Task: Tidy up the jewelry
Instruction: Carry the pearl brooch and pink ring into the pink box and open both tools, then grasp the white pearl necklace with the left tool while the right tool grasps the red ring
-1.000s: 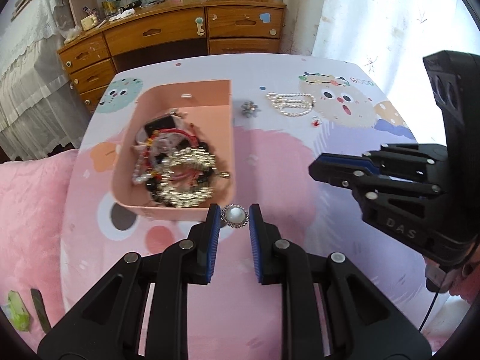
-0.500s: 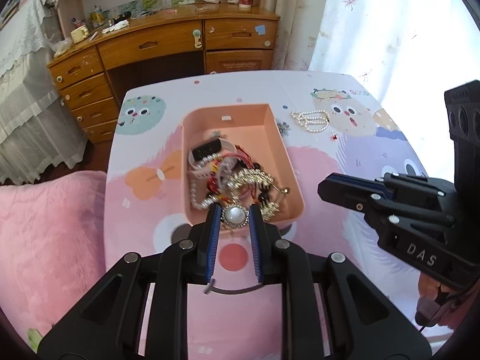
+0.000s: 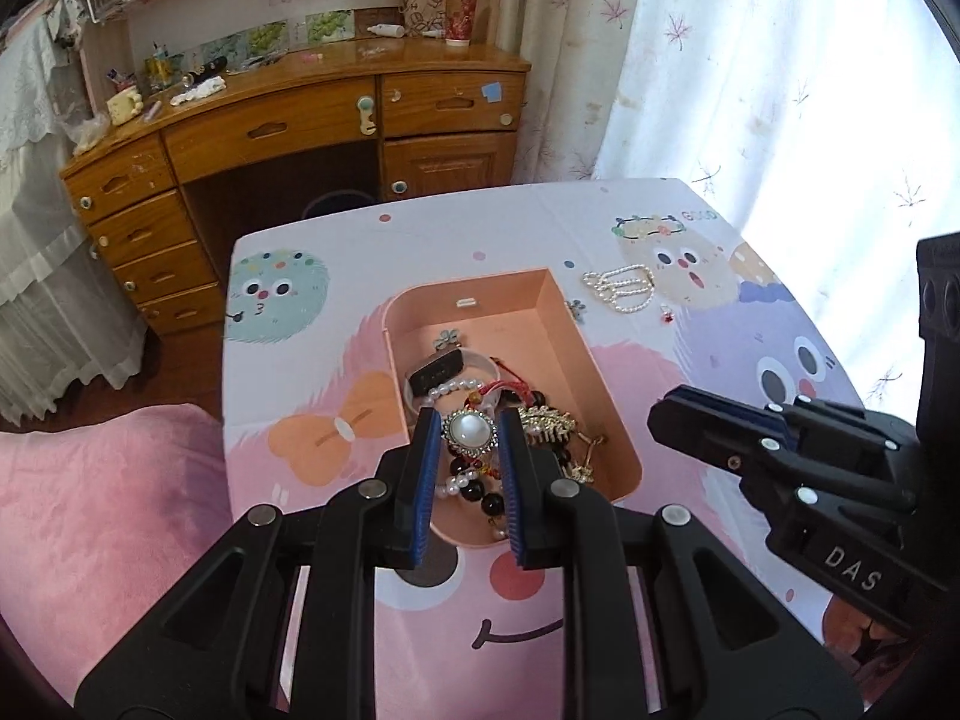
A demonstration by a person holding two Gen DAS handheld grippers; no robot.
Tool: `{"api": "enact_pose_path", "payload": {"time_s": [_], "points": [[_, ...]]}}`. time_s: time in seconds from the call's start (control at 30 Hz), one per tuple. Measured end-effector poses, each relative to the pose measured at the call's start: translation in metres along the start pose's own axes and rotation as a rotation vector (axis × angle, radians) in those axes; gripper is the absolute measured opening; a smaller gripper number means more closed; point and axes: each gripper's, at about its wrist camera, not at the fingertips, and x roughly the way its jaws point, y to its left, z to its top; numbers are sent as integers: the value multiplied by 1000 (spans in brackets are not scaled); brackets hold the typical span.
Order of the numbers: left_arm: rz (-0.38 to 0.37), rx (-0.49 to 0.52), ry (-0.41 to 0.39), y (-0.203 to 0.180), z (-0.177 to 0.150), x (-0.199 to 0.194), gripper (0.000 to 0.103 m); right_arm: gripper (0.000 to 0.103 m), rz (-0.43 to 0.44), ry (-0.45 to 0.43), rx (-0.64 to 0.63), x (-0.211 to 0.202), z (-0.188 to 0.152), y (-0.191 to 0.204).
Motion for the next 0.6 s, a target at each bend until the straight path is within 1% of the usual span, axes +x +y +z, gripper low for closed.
{"api": "enact_pose_path", "payload": {"time_s": [0.03, 0.07, 0.1, 0.17, 0.2, 0.23, 0.3, 0.4, 0.57, 0.6], "points": [[-5, 1, 8, 1, 1, 2, 17, 15, -32, 1, 6, 2, -1, 0], [-7, 5, 19, 1, 1, 6, 18, 32, -55, 3, 14, 3, -2, -3], [-6, 10, 36, 1, 1, 10, 20, 43, -66, 2, 25, 4, -4, -5], [5, 13, 55, 3, 1, 16, 42, 43, -58, -13, 32, 3, -6, -12], [11, 7, 49, 4, 1, 17, 46, 44, -63, -22, 32, 2, -6, -14], [12, -1, 48, 5, 1, 18, 49, 44, -75, -29, 32, 0, -7, -16], [-5, -14, 60, 7, 3, 21, 49, 44, -95, -32, 31, -2, -7, -24], [-8, -30, 77, 6, 9, 27, 50, 46, -111, -19, 31, -4, -10, -37], [-18, -47, 99, -11, 21, 37, 61, 49, -141, -8, 21, -7, -12, -63], [-26, -49, 110, -17, 25, 40, 62, 50, -147, -5, 11, -8, -11, -70]]}}
